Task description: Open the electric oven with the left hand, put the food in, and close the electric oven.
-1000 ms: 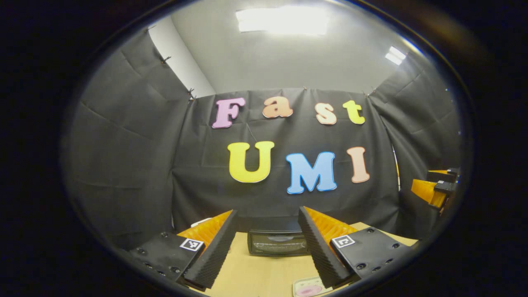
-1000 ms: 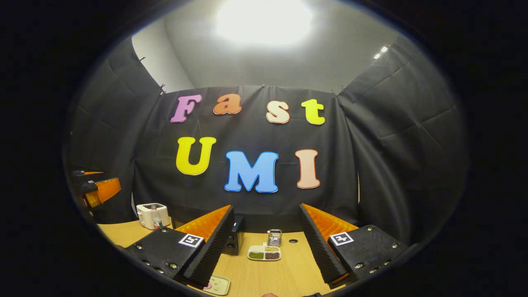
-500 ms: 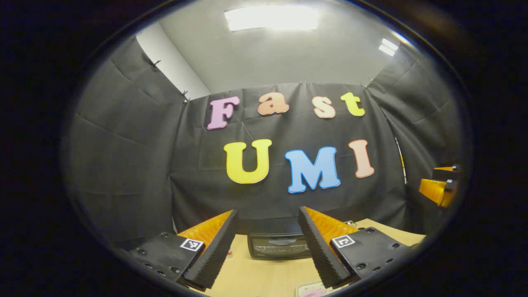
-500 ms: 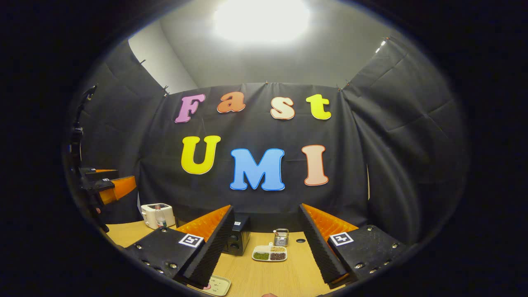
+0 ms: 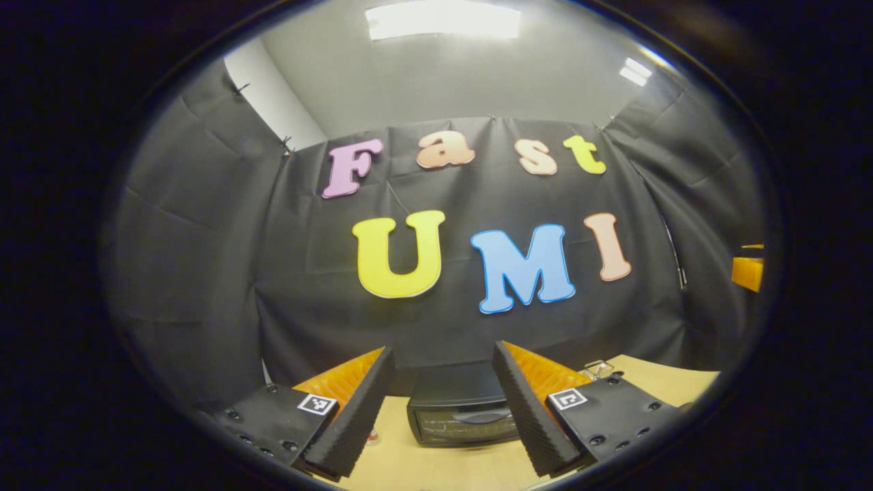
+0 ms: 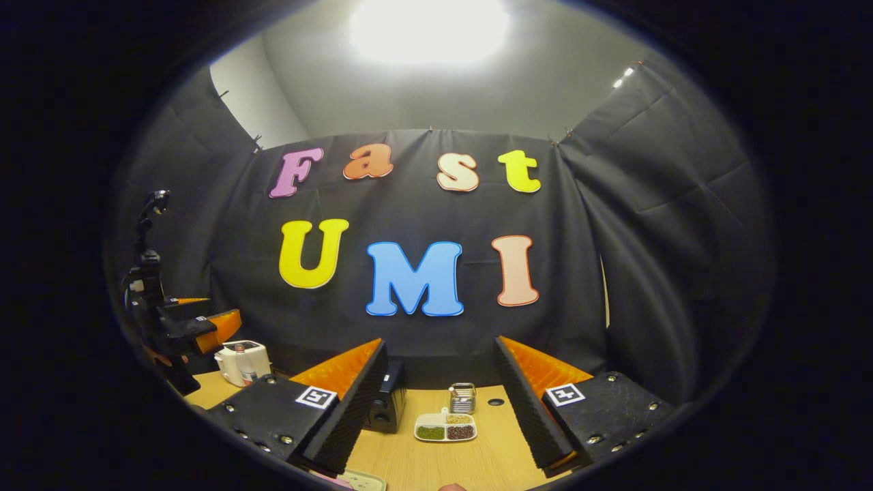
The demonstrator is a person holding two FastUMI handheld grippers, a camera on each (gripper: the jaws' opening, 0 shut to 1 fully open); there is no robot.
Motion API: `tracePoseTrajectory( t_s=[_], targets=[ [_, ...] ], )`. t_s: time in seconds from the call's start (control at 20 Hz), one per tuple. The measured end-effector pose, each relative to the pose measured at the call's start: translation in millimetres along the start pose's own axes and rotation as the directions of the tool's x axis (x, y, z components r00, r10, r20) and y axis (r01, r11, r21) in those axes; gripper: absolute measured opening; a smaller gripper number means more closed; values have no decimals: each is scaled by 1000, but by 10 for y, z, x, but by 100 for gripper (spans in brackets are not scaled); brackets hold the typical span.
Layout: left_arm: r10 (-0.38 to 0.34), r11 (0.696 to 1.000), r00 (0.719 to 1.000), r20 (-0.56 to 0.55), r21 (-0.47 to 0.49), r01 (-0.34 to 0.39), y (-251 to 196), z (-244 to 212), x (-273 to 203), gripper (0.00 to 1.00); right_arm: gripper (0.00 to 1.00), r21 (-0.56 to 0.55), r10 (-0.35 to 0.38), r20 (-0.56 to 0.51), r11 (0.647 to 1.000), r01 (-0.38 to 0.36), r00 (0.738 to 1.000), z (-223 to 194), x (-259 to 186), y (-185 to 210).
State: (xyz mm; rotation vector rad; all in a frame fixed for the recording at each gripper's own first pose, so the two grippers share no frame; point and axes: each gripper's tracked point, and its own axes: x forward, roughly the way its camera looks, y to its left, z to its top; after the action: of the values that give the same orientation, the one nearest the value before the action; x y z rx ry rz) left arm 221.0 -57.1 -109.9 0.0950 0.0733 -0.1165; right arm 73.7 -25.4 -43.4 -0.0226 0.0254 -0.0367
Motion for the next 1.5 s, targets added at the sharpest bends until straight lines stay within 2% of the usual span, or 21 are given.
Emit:
tracePoseTrajectory(
  t_s=[0.1,0.3,0.35,0.4,0.45,0.55,0.6,0.65,0.7,1.0,1.3,1.5],
  targets=[
    [-32,1000,999,-22,-2,31,-43,-212,272,97,96,-8,-34,-12,999,33,999,-53,94,13],
    [-101,995,991,-82,-29,99,-207,-684,748,97,96,-18,-92,-50,996,91,995,-182,201,29],
    [-116,993,988,-99,-37,113,-246,-806,852,100,96,-22,-106,-60,994,105,993,-212,228,23],
    [-128,991,986,-111,-42,124,-292,-918,940,97,96,-29,-123,-73,992,121,990,-242,254,16],
    [-139,990,982,-124,-44,135,-330,-1037,1037,100,96,-36,-138,-88,990,135,987,-282,273,1],
    [-153,988,976,-152,-45,148,-388,-1274,1182,94,96,-39,-156,-111,987,153,981,-320,315,16],
    [-161,987,972,-173,-50,155,-420,-1424,1237,97,96,-42,-166,-121,986,162,979,-337,337,17],
    [-170,985,966,-193,-56,162,-449,-1543,1290,96,96,-47,-175,-130,984,170,976,-362,343,11],
    [-178,984,962,-208,-62,169,-484,-1672,1353,100,96,-53,-186,-135,982,180,973,-370,358,8],
    [-177,984,937,-302,-57,167,-536,-2331,1572,97,96,-89,-219,-157,974,207,963,-405,331,6],
    [-157,988,947,-280,-57,147,-569,-2346,1588,100,96,-95,-246,-177,968,232,953,-426,254,-61],
    [-155,987,946,-285,-78,138,-561,-2361,1451,98,96,-104,-234,-156,970,220,960,-338,209,-50]
  ],
)
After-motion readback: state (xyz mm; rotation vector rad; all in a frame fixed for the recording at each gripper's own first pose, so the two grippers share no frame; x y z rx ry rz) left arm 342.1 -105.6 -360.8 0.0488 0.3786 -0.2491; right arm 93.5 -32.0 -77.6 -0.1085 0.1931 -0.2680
